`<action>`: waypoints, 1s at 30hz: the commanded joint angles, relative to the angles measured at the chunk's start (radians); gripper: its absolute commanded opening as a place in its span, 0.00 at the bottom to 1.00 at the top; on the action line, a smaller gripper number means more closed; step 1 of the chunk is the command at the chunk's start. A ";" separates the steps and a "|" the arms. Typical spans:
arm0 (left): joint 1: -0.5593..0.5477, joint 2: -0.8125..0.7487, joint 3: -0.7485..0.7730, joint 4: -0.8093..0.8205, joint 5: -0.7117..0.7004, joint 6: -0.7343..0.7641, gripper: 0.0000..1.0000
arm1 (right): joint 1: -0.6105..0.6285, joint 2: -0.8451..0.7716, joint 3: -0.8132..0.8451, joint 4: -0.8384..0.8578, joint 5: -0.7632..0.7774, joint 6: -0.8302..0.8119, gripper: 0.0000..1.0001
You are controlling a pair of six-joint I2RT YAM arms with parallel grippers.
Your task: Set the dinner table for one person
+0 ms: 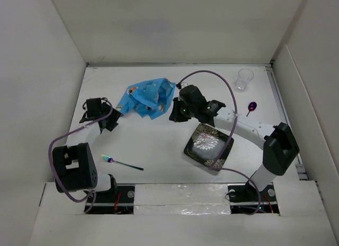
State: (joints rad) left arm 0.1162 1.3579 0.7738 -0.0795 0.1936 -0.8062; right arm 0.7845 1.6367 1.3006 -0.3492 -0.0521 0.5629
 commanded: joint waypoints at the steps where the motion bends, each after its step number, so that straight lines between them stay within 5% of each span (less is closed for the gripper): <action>1: 0.089 0.042 -0.071 0.183 0.065 -0.147 0.52 | 0.012 0.012 0.066 0.033 0.038 -0.003 0.06; 4: 0.089 0.070 -0.076 0.216 0.063 -0.168 0.52 | 0.012 0.009 0.060 0.044 0.046 -0.003 0.10; 8: 0.089 0.112 -0.103 0.335 0.084 -0.228 0.56 | 0.012 0.034 0.061 0.076 0.076 -0.011 0.35; 14: 0.089 0.211 -0.071 0.406 0.112 -0.266 0.58 | 0.012 0.193 0.196 0.085 0.150 -0.054 0.60; 27: 0.089 0.354 0.064 0.419 0.118 -0.252 0.43 | -0.021 0.662 0.692 0.088 0.124 -0.047 0.71; 30: 0.089 0.395 0.110 0.409 0.109 -0.249 0.36 | -0.031 0.704 0.766 0.052 0.139 -0.034 0.63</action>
State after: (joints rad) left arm 0.2066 1.7336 0.8284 0.3084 0.3065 -1.0634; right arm 0.7658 2.3386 1.9690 -0.3153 0.0700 0.5163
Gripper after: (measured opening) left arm 0.378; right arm 0.648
